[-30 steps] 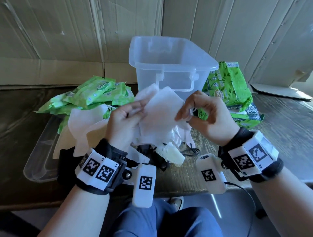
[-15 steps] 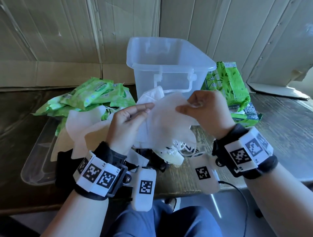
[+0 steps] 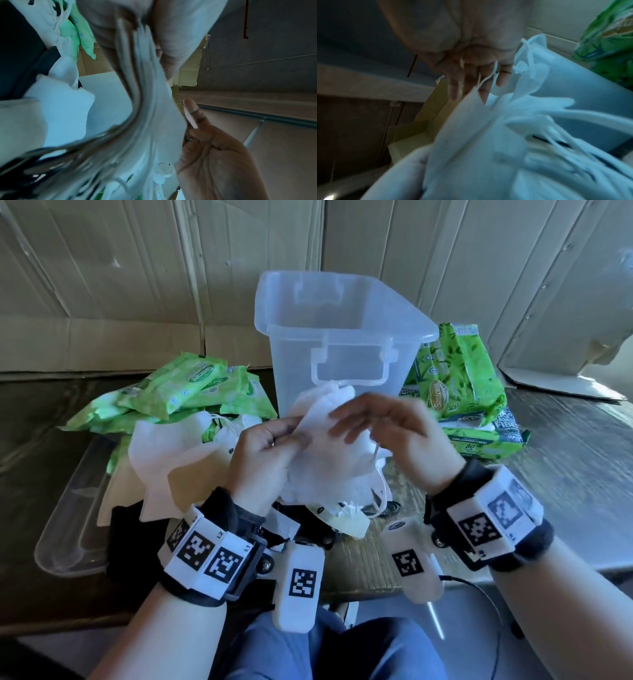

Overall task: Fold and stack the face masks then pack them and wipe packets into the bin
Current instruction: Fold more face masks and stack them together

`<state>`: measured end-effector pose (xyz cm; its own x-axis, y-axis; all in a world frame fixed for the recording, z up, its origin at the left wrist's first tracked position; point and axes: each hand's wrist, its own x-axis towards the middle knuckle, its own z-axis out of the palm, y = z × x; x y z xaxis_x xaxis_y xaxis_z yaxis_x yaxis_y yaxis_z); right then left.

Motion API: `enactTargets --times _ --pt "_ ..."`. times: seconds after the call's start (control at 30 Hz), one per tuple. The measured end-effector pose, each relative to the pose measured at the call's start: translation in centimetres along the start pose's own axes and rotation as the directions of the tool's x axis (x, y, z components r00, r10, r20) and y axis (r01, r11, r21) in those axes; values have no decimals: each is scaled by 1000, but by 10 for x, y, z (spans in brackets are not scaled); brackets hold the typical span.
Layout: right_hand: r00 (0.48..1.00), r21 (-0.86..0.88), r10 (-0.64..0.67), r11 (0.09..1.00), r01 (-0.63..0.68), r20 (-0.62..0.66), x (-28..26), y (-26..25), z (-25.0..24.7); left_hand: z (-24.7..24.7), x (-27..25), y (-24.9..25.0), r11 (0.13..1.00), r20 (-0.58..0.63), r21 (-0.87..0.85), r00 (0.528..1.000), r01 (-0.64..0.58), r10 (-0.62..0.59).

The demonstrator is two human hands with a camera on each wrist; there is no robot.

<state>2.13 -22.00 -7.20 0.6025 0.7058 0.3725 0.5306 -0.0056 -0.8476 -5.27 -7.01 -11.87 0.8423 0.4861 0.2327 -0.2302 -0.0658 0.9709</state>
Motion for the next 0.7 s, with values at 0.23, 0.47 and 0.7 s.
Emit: enactTargets --times 0.23,0.47,0.7 --pt "937 -144 176 963 -227 -303 13 14 -13 2 -1 1 995 -7 67 997 -75 75" --pt "895 29 221 973 -228 -387 9 9 -25 -14 6 -1 990 -182 114 978 -87 107" --pt "976 -331 52 936 -122 -212 15 8 -3 -6 1 6 985 0 98 990 -142 142"
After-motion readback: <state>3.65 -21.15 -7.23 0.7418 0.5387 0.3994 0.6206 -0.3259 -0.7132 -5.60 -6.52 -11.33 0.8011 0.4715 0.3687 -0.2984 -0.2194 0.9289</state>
